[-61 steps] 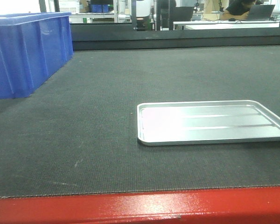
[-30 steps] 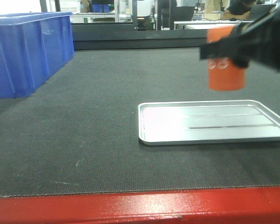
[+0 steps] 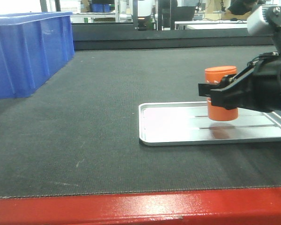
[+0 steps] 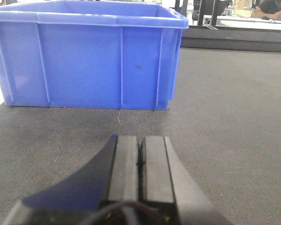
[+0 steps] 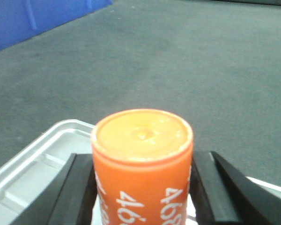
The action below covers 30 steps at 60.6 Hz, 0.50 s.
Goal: Grab orange capacitor from left shelf to right conveyor
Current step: 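Lower the capacitor upright onto the silver tray with the right gripper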
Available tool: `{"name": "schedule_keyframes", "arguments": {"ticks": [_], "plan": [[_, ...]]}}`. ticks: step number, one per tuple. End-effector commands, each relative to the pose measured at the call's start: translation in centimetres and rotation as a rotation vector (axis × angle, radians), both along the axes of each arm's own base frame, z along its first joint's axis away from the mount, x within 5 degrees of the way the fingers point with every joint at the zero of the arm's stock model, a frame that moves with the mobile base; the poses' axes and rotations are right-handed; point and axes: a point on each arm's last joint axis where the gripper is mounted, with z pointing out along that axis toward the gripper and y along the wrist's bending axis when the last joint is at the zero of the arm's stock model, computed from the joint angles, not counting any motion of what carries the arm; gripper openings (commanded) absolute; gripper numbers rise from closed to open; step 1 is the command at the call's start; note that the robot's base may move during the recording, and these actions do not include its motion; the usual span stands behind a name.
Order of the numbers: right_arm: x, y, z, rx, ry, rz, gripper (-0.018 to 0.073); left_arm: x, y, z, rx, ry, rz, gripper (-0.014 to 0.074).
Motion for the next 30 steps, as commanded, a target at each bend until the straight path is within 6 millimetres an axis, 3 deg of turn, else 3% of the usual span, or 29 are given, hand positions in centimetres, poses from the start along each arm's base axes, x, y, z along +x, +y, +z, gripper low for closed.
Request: {"name": "schedule_keyframes", "arguments": {"ticks": [1,21,25,30], "plan": [[0.6,0.0,1.7,0.043,-0.140,-0.002,0.0066,-0.1,0.0,1.0,-0.007,-0.102,0.002,-0.0127],[1.0,0.1,0.0,0.041,-0.107,0.001,0.0079,-0.1,0.0,1.0,-0.007,-0.102,0.002,-0.0127],[0.9,0.1,0.2,0.043,-0.114,0.001,0.0131,-0.1,0.0,1.0,-0.007,-0.102,0.002,-0.0127],[0.9,0.1,0.4,0.047,-0.125,0.002,0.0272,-0.1,0.0,1.0,-0.007,-0.102,0.002,-0.0127]]}}
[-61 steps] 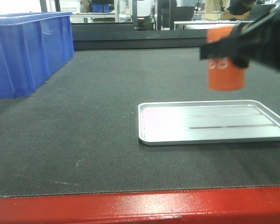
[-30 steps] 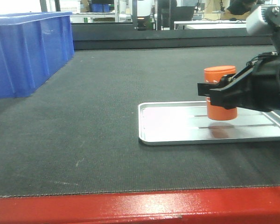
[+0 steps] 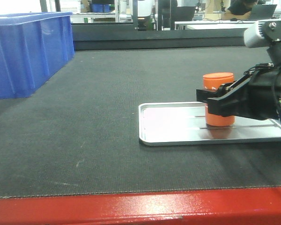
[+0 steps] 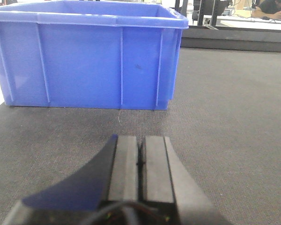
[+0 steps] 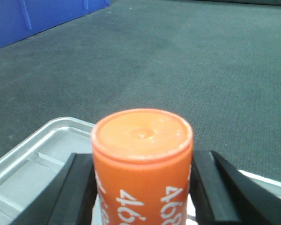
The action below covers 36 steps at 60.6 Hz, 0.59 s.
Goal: Grab orange capacitor from left shelf to right conveyor
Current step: 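Lower the capacitor upright onto the silver tray with the right gripper, then open the right gripper and lift it away from the capacitor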
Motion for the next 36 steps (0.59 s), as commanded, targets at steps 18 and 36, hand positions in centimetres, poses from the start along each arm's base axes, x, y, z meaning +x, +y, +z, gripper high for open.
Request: {"name": "schedule_keyframes", "arguments": {"ticks": [18,36], "plan": [[-0.9,-0.4,3.3,0.034,-0.134,-0.002,0.0622,-0.1,0.0,1.0,-0.007,-0.102,0.002,-0.0127],[-3.2,-1.1,6.7,0.057,-0.113,-0.022,0.0622,-0.1,0.0,1.0,-0.007,-0.102,0.002,-0.0127]]}}
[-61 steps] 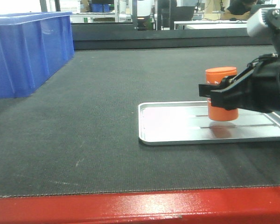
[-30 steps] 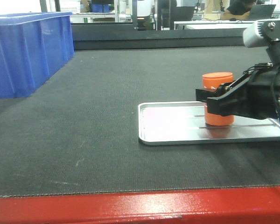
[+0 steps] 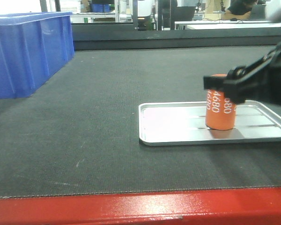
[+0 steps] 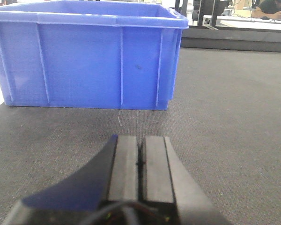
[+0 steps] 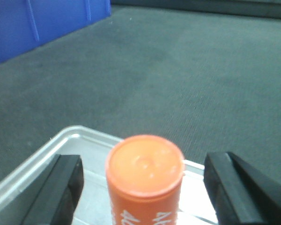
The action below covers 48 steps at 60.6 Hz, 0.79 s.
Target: Grab orange capacitor from left shelf to right conveyor
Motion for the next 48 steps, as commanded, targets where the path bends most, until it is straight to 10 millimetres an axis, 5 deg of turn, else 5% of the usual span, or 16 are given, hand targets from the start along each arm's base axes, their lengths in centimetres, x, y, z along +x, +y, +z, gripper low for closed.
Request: {"name": "schedule_keyframes", "arguments": {"ticks": [1,11,29,48], "plan": [[-0.8,-0.3,3.4,0.052,-0.103,-0.008,0.0622,-0.1,0.0,1.0,-0.007,-0.102,0.002,-0.0127],[-2.9,-1.3,7.0,0.009,-0.090,-0.043,0.0552,-0.1,0.0,1.0,-0.007,-0.102,0.002,-0.0127],[-8.6,-3.7,13.3,-0.006,-0.075,-0.129,0.0045,-0.1,0.0,1.0,-0.007,-0.102,0.002,-0.0127],[-12.5,-5.0,14.9,0.018,-0.139,-0.154,0.0054,-0.1,0.0,1.0,-0.007,-0.102,0.002,-0.0127]]}}
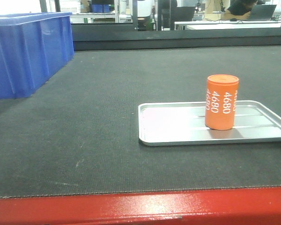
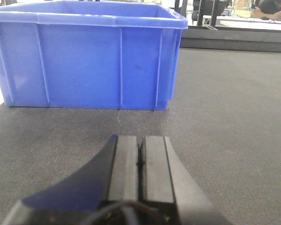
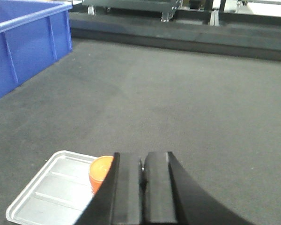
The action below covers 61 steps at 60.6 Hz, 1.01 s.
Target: Grab orange capacitor from left shelf to right conveyor
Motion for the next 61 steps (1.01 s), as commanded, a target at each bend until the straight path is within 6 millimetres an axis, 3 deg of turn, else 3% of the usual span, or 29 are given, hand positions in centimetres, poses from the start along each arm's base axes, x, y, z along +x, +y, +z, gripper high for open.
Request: {"name": "schedule_keyframes", "arguments": {"ticks": [1,35,40,61], "plan": [[-0.6,-0.1,2.2,0.037,-0.124,0.010,0.0054,-0.1,0.0,1.0,-0.007,-0.102,0.002,-0.0127],[-1.4,-0.6,1.7,0.024,-0.152,-0.019,0.0054,-0.1,0.0,1.0,-0.007,-0.102,0.002,-0.0127],[-2.2,-1.3,0.4,0.030,-0.156,-0.071,0.0054,-0.1,0.0,1.0,-0.007,-0.102,0.002,-0.0127],[-6.2,-3.1,-8.0,0.064,-0.229,-0.275,0.0054,-0.1,0.0,1.0,-0.007,-0.102,0.002,-0.0127]]}}
